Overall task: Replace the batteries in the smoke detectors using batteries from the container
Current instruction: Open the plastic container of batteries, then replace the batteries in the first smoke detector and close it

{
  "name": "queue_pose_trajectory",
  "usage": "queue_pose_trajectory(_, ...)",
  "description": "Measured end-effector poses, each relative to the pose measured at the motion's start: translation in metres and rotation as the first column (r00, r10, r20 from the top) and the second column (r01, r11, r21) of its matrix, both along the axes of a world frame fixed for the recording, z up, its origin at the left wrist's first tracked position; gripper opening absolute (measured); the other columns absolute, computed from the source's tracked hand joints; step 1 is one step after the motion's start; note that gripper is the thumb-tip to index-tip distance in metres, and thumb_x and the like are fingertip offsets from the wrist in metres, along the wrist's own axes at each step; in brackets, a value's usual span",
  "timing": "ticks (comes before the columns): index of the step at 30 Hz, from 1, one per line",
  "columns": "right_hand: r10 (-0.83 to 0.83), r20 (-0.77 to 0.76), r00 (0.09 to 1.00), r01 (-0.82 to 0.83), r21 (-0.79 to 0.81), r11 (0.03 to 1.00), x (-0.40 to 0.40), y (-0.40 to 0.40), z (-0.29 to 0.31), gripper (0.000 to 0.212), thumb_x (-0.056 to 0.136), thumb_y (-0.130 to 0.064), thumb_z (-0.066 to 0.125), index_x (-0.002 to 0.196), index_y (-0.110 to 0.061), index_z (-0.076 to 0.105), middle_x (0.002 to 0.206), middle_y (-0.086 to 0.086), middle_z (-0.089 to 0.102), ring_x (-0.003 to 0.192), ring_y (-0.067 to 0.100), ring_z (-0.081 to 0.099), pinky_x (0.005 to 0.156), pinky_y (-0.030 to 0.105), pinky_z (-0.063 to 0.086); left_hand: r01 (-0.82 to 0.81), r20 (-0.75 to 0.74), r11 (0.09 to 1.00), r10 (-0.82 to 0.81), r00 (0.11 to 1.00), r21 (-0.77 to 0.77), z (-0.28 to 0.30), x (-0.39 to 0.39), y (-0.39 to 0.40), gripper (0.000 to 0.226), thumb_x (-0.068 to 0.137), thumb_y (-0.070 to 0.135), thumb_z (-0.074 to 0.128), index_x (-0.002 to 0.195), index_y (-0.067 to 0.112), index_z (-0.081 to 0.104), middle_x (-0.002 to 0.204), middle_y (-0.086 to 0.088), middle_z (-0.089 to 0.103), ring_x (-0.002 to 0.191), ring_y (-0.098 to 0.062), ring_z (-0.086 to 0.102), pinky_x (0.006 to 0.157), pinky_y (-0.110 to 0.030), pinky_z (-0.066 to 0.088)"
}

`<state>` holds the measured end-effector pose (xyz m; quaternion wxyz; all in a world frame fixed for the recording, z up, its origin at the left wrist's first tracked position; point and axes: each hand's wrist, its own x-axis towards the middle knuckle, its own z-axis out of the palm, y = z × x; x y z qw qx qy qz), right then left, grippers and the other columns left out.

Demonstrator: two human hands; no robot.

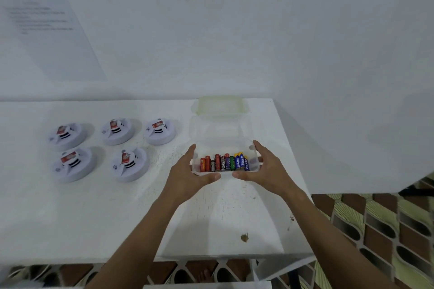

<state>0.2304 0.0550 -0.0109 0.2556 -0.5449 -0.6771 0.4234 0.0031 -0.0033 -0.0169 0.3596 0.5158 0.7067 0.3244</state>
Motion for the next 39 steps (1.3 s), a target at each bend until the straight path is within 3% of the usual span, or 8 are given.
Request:
queue_pose_trajectory(8,0.007,0.003,1.0,-0.007,0.002,1.0,0.0,0.007,0.005,0.112,0.065,-0.041,0.089,0.155,-0.024,0.025,0.15,-0.003,0.045,0.119,0.017,0.056,0.096,0.034,0.054,-0.006,-0.022,1.0,0.006,1.0,-0.01,0.002,-0.001,0.01,0.12,0.056,0.065,0.081,0.152,0.035,0.016,0.154,0.002,0.036,0.133,-0.021,0.047,0.108,-0.049,0.04)
queue_pose_trajectory(13,0.029,0.056,0.998,-0.03,0.016,0.999,-0.002,0.005,0.012,0.102,0.07,-0.039,0.087,0.152,-0.02,0.03,0.141,-0.002,0.045,0.118,0.014,0.05,0.092,0.024,0.048,0.014,-0.063,1.0,-0.015,0.998,-0.013,0.012,0.0,0.009,0.112,0.065,0.053,0.082,0.153,0.028,0.018,0.153,0.001,0.037,0.132,-0.021,0.047,0.106,-0.039,0.041)
queue_pose_trajectory(16,0.026,0.152,0.988,-0.037,0.073,0.997,-0.005,0.003,0.018,0.109,0.07,-0.044,0.086,0.155,-0.018,0.024,0.157,0.006,0.027,0.145,0.023,0.024,0.115,0.04,0.031,0.042,-0.082,0.999,-0.042,0.996,-0.007,0.022,-0.006,0.008,0.11,0.062,0.051,0.085,0.151,0.029,0.024,0.146,0.002,0.045,0.118,-0.018,0.055,0.094,-0.033,0.049)
queue_pose_trajectory(19,0.061,0.173,0.983,-0.087,0.151,0.985,-0.018,-0.002,0.029,0.106,0.074,-0.042,0.084,0.156,-0.018,0.022,0.161,0.005,0.02,0.149,0.019,0.01,0.116,0.033,0.021,0.043,-0.093,0.999,-0.042,0.995,0.007,0.034,-0.022,0.004,0.105,0.067,0.049,0.083,0.151,0.027,0.025,0.143,0.005,0.046,0.118,-0.016,0.055,0.094,-0.035,0.051)
queue_pose_trajectory(23,0.126,0.137,0.983,-0.154,0.219,0.963,-0.057,-0.008,0.043,0.095,0.076,-0.043,0.082,0.153,-0.021,0.031,0.157,0.0,0.027,0.146,0.016,0.019,0.105,0.02,0.025,0.01,-0.15,0.995,0.005,0.989,0.1,0.048,-0.057,-0.005,0.085,0.077,0.047,0.076,0.148,0.025,0.034,0.14,0.006,0.05,0.113,-0.012,0.056,0.086,-0.027,0.048)
queue_pose_trajectory(26,0.19,0.108,0.976,-0.21,0.213,0.954,-0.102,-0.008,0.042,0.094,0.073,-0.046,0.083,0.151,-0.024,0.036,0.156,0.0,0.031,0.144,0.018,0.026,0.108,0.035,0.042,-0.029,-0.194,0.993,0.05,0.98,0.112,0.053,-0.096,-0.016,0.077,0.079,0.046,0.074,0.144,0.025,0.04,0.14,0.006,0.052,0.112,-0.012,0.058,0.09,-0.026,0.046)
queue_pose_trajectory(32,0.335,0.115,0.935,-0.349,0.135,0.927,-0.198,-0.02,0.035,0.092,0.073,-0.043,0.084,0.15,-0.023,0.037,0.154,-0.003,0.037,0.138,0.019,0.039,0.113,0.043,0.037,-0.072,-0.22,0.995,0.084,0.972,0.066,0.047,-0.178,-0.04,0.067,0.081,0.043,0.073,0.14,0.024,0.047,0.14,0.004,0.053,0.117,-0.014,0.056,0.093,-0.028,0.045)
queue_pose_trajectory(39,0.34,0.135,0.931,-0.354,0.091,0.931,-0.257,-0.028,0.009,0.072,0.068,-0.021,0.091,0.129,-0.015,0.054,0.121,0.0,0.058,0.104,0.008,0.05,0.088,0.02,0.039,0.017,-0.164,0.999,-0.024,0.986,-0.044,0.021,-0.229,-0.042,0.065,0.077,0.03,0.076,0.135,0.031,0.048,0.129,0.011,0.053,0.113,-0.011,0.053,0.092,-0.028,0.048)
